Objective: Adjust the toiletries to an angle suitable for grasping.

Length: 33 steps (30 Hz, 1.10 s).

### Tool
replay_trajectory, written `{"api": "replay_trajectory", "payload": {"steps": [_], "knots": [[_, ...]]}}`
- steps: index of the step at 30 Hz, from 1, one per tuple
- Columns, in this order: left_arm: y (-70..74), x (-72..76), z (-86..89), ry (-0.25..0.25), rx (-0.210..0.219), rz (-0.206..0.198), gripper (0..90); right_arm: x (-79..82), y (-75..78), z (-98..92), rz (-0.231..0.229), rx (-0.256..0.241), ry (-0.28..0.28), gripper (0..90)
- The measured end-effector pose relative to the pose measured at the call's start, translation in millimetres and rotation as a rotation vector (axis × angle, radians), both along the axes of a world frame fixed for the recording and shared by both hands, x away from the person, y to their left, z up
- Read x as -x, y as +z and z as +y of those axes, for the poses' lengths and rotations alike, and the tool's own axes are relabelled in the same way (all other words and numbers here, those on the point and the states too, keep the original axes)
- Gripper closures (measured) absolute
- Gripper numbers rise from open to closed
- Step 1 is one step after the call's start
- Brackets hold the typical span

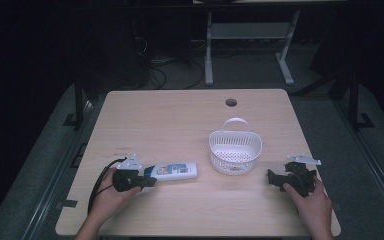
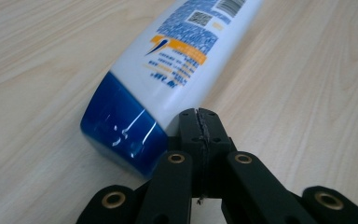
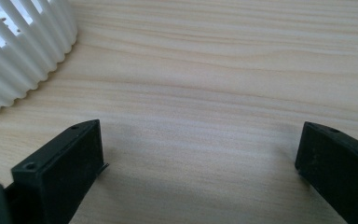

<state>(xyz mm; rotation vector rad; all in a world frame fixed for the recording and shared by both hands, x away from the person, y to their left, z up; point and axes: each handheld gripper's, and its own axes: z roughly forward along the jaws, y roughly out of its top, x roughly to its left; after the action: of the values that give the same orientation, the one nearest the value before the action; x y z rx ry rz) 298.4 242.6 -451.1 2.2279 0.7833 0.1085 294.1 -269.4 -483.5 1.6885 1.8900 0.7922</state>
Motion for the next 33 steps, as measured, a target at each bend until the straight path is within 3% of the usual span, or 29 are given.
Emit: {"api": "replay_trajectory", "payload": {"steps": [16, 28, 33], "knots": [[-3.6, -13.3, 24.1, 0.105, -0.004, -0.009, 90.0, 0.0, 0.0, 0.0, 0.000, 0.000, 0.000, 0.4], [-4.5, -18.6, 30.5, 0.129, -0.008, -0.015, 90.0, -0.4, -0.1, -0.2, -0.001, 0.001, 0.003, 0.4], [-1.9, -16.7, 31.3, 0.125, 0.010, -0.011, 90.0, -0.5, -0.1, -0.3, -0.001, 0.001, 0.003, 0.4]]}}
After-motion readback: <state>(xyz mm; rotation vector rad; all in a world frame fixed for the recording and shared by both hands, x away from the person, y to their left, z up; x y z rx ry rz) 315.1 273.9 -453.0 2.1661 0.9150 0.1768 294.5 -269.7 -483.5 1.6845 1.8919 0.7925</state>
